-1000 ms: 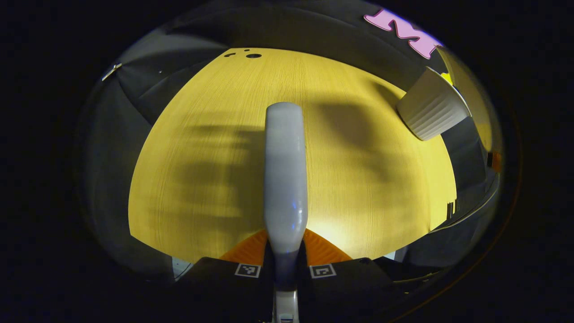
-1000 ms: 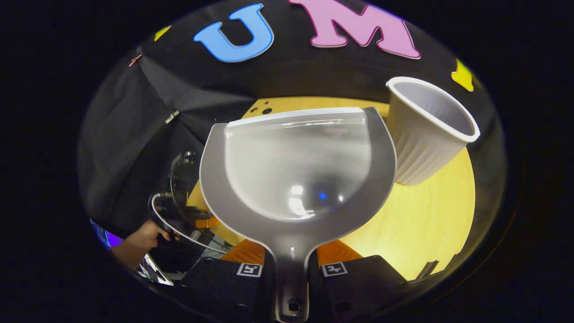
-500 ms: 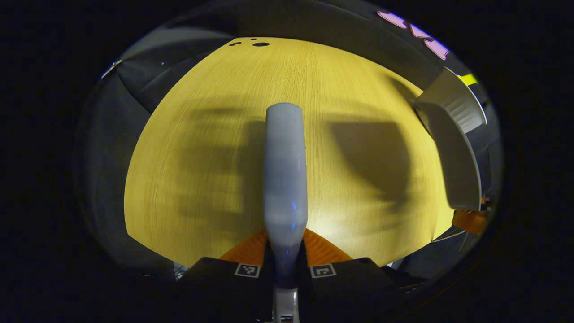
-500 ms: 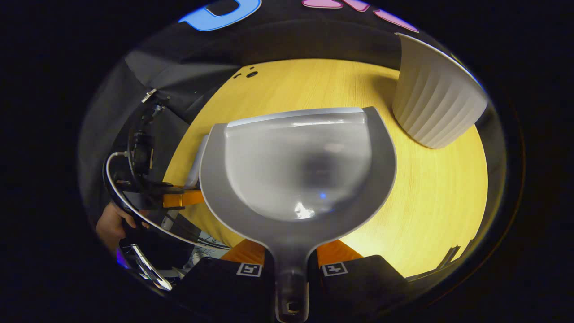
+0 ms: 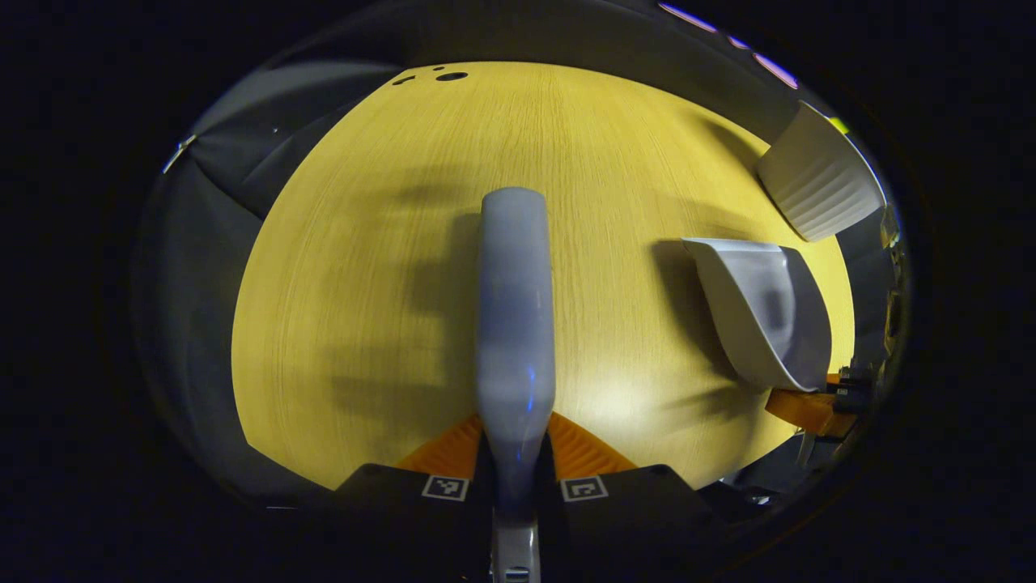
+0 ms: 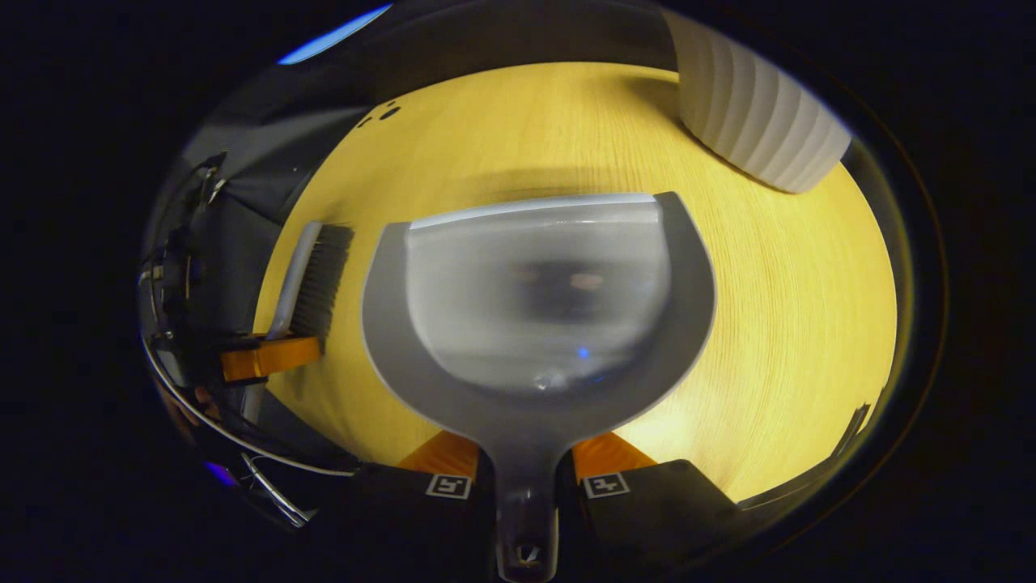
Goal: Pick up the small broom and dustpan from the desktop, sweep the trash into the dustpan with the broom, and then empty the trash into the garbage bin.
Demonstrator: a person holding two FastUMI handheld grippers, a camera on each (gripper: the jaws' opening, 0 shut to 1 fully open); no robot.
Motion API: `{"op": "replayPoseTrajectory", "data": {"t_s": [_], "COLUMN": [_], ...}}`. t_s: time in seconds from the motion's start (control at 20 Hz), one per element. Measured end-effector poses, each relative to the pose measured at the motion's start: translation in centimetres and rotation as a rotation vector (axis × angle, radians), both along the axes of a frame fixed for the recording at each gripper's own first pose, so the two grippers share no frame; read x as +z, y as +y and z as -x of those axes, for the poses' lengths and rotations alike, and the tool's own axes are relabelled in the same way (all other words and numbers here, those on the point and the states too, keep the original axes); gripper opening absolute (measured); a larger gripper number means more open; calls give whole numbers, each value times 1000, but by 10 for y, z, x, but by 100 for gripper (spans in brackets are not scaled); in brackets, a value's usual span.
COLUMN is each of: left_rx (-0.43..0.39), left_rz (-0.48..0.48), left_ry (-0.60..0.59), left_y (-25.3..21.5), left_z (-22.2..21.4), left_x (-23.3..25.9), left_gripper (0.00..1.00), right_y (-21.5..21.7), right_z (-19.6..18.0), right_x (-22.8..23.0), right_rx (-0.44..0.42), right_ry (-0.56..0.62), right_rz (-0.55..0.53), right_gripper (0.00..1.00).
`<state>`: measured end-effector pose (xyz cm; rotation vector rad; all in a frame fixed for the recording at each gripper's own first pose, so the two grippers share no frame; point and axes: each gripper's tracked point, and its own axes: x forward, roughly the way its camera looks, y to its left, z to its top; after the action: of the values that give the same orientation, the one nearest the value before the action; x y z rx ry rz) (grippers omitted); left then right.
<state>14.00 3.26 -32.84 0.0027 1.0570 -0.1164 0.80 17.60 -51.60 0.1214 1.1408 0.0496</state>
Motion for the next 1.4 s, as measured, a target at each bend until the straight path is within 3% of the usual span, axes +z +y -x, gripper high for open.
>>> {"op": "replayPoseTrajectory", "data": {"t_s": [0.1,0.2,0.25,0.3,0.35,0.4,0.45,0.5,0.55,0.65,0.75,0.8,1.1,1.4], "left_rx": [9,16,20,20,17,11,3,-7,-16,-20,-19,-20,-24,-19], "left_rz": [-1,7,5,6,5,8,11,21,31,27,-9,-19,10,23], "left_ry": [5,10,7,2,-4,-7,-8,-12,-19,-49,-81,-103,-310,-648], "left_y": [1,1,1,2,1,-1,-4,-8,-11,-13,-9,-10,-28,-56], "left_z": [-3,-4,-4,-5,-4,-4,-1,0,1,3,9,14,50,84], "left_x": [-2,-4,-4,-3,-1,-2,-2,-2,1,11,19,29,109,208], "left_gripper": [24,28,29,29,25,36,32,40,44,69,99,94,96,96], "right_y": [-6,-3,-1,0,0,3,6,7,8,7,4,2,-14,-30], "right_z": [-6,-11,-14,-15,-17,-16,-16,-18,-18,-16,-14,-13,-6,3], "right_x": [-5,-4,-3,-5,-3,-2,0,3,6,15,31,42,143,257], "right_rx": [-12,-20,-23,-28,-34,-37,-40,-41,-43,-46,-50,-51,-67,-41], "right_ry": [-8,-10,-13,-15,-18,-22,-29,-39,-48,-61,-90,-116,-381,-753], "right_rz": [18,-1,-13,-13,-18,-30,-39,-45,-52,-58,-54,-57,-69,-12], "right_gripper": [36,37,45,38,40,45,65,56,86,99,99,99,99,99]}}
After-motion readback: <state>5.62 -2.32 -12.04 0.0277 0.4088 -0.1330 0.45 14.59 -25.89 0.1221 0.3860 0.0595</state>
